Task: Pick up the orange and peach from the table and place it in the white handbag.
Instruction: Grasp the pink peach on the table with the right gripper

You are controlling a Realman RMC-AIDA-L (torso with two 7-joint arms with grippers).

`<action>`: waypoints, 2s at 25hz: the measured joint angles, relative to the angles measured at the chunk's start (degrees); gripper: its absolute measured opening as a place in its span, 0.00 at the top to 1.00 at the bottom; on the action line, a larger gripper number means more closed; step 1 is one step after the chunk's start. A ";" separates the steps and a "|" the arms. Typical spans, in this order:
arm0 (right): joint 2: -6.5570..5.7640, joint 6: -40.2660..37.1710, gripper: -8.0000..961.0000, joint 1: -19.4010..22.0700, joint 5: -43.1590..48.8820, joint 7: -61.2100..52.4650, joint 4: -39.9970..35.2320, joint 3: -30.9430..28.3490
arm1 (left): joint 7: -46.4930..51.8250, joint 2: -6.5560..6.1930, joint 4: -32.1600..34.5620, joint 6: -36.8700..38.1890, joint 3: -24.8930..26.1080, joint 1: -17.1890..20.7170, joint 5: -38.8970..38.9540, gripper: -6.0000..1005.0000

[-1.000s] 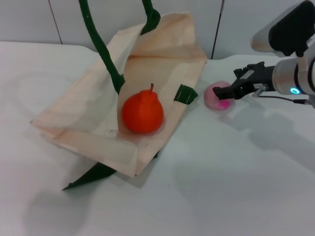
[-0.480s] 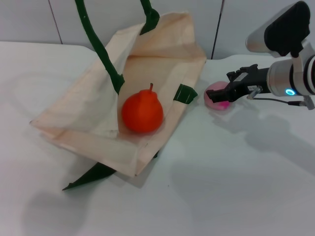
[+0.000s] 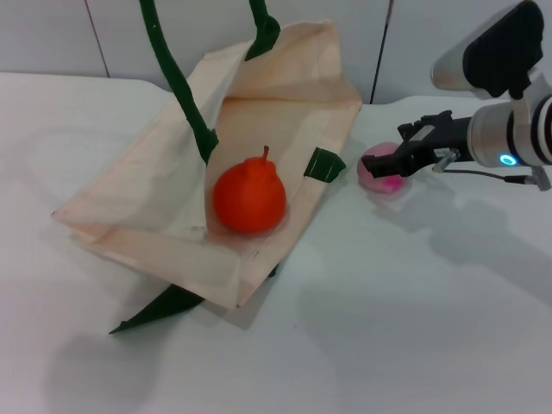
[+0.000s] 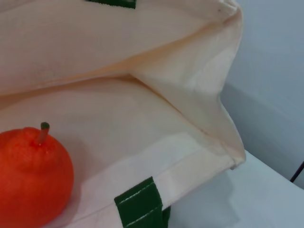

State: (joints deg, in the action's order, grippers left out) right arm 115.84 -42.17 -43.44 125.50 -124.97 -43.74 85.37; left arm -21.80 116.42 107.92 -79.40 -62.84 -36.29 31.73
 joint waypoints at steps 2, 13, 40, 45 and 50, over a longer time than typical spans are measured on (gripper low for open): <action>0.00 0.03 0.14 -0.60 0.00 0.00 0.89 -0.20 | 0.00 -0.01 0.01 -0.03 -0.02 -0.06 0.00 0.87; -0.18 2.32 0.14 -3.59 -1.57 1.17 7.08 -0.08 | 0.14 -0.05 0.26 -0.60 -0.54 -0.93 0.07 0.87; -0.02 4.62 0.14 -4.64 -1.75 1.72 10.86 1.27 | 0.19 -0.08 0.98 -0.76 -0.53 -1.66 0.01 0.87; -0.01 5.26 0.14 -5.12 -1.89 1.75 12.30 1.52 | 0.22 -0.04 0.98 -0.76 -0.53 -2.25 -0.01 0.87; 0.00 5.91 0.14 -5.40 -2.04 1.75 12.44 1.55 | 0.20 -0.04 0.96 -0.76 -0.53 -2.28 -0.01 0.87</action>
State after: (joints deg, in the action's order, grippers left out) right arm 115.84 -36.25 -48.84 123.46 -123.22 -31.29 86.92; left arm -21.60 116.37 108.88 -80.16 -63.37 -38.57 31.72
